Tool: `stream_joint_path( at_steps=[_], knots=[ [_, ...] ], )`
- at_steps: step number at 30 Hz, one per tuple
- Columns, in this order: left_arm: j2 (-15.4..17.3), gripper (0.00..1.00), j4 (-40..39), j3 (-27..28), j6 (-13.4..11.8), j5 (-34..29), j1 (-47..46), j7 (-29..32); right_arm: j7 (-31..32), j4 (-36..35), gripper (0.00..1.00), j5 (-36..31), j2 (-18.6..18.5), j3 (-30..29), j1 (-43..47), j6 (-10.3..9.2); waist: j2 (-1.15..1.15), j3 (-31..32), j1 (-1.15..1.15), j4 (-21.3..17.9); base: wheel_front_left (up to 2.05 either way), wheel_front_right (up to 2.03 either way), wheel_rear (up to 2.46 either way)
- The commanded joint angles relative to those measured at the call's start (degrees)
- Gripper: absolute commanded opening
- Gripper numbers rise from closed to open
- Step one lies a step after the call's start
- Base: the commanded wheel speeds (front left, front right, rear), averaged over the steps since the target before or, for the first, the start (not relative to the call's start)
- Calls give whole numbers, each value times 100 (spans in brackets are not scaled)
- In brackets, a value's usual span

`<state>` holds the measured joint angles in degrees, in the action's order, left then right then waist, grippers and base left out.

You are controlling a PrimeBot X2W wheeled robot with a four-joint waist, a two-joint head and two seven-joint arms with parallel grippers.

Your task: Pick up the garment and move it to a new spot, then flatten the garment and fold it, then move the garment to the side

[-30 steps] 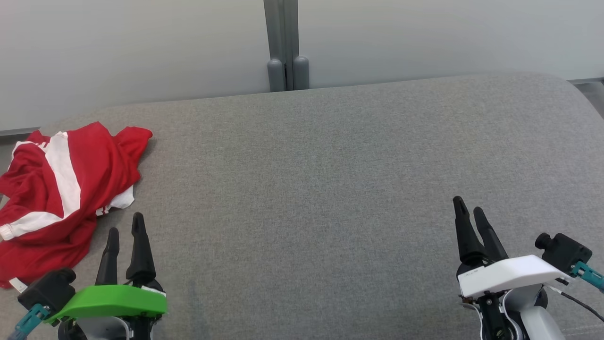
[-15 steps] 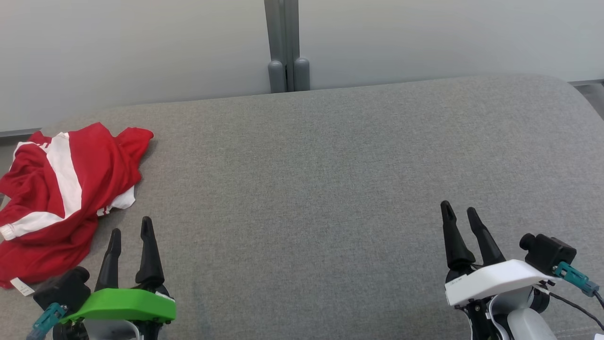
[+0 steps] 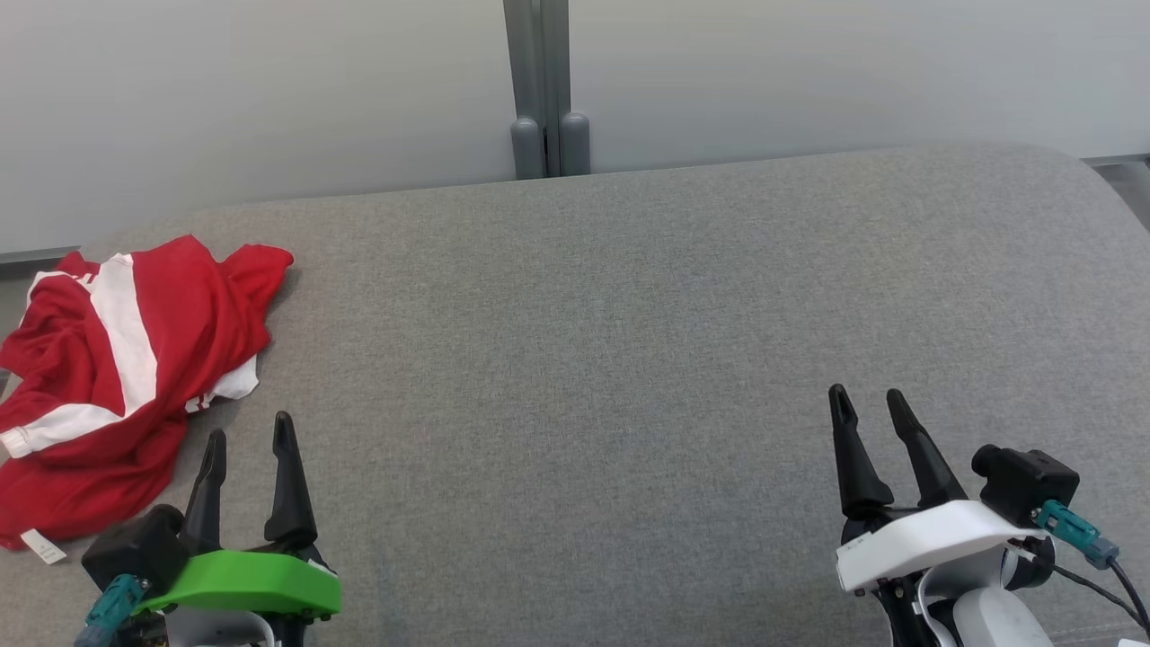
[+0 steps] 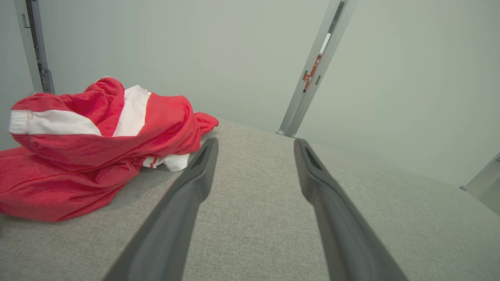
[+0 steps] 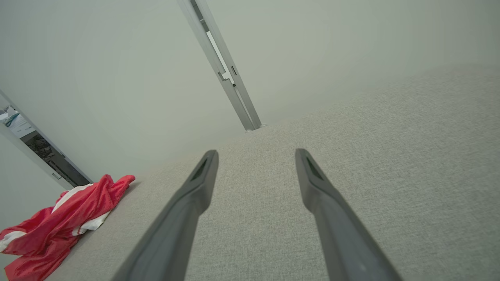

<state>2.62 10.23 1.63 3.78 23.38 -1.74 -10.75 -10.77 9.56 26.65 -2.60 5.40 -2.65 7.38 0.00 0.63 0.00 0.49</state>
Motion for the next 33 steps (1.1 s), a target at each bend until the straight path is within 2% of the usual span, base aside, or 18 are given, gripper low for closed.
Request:
stream_joint_path(
  at_steps=[1,20,33],
  knots=[
    [54,100,-50,-9,-25,-176,52,-66,-58,-35,100,-164,-30,21,-16,17,0,2,0,-1,0,0,0],
    [132,100,17,-63,-135,-973,89,-263,-258,-93,100,-1104,-36,1,45,18,0,41,0,-4,0,0,0],
    [148,100,-31,-80,-75,-1213,126,-258,-178,-109,100,-1467,-39,-89,107,18,0,76,0,9,0,0,0]
  ],
)
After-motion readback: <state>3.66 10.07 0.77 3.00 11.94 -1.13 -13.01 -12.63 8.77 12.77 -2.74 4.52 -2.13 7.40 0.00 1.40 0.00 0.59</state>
